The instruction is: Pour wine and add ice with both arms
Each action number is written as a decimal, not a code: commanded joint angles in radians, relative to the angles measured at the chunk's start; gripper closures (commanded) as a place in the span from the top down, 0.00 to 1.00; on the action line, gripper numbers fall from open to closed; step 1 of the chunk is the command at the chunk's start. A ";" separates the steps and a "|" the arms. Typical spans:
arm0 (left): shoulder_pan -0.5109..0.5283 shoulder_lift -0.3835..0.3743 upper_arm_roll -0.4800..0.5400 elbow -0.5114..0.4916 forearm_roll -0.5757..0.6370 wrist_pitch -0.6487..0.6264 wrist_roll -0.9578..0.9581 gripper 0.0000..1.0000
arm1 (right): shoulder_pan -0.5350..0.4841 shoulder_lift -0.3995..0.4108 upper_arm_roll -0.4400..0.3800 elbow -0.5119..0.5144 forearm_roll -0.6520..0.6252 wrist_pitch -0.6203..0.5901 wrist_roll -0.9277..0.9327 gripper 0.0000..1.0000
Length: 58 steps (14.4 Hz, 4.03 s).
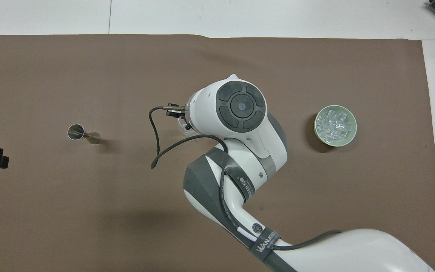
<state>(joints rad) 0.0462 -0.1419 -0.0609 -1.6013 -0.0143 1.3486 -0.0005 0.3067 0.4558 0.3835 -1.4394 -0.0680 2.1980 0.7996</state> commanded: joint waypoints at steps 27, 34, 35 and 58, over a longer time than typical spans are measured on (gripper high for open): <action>0.006 0.005 -0.008 0.015 -0.004 -0.014 0.011 1.00 | -0.055 -0.101 0.006 -0.010 0.005 -0.121 -0.002 0.62; -0.006 -0.010 -0.014 0.006 0.002 0.020 0.016 1.00 | -0.224 -0.432 0.005 -0.312 0.004 -0.213 -0.078 0.94; -0.006 -0.010 -0.014 0.007 0.002 0.021 0.010 1.00 | -0.241 -0.478 0.003 -0.361 0.004 -0.216 -0.097 1.00; 0.006 -0.010 -0.010 0.009 0.002 0.020 0.008 1.00 | -0.282 -0.467 -0.275 -0.061 0.037 -0.673 -0.513 1.00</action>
<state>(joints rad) 0.0458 -0.1463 -0.0694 -1.5998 -0.0161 1.3614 0.0029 -0.0008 -0.0466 0.1422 -1.5465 -0.0394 1.5531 0.3289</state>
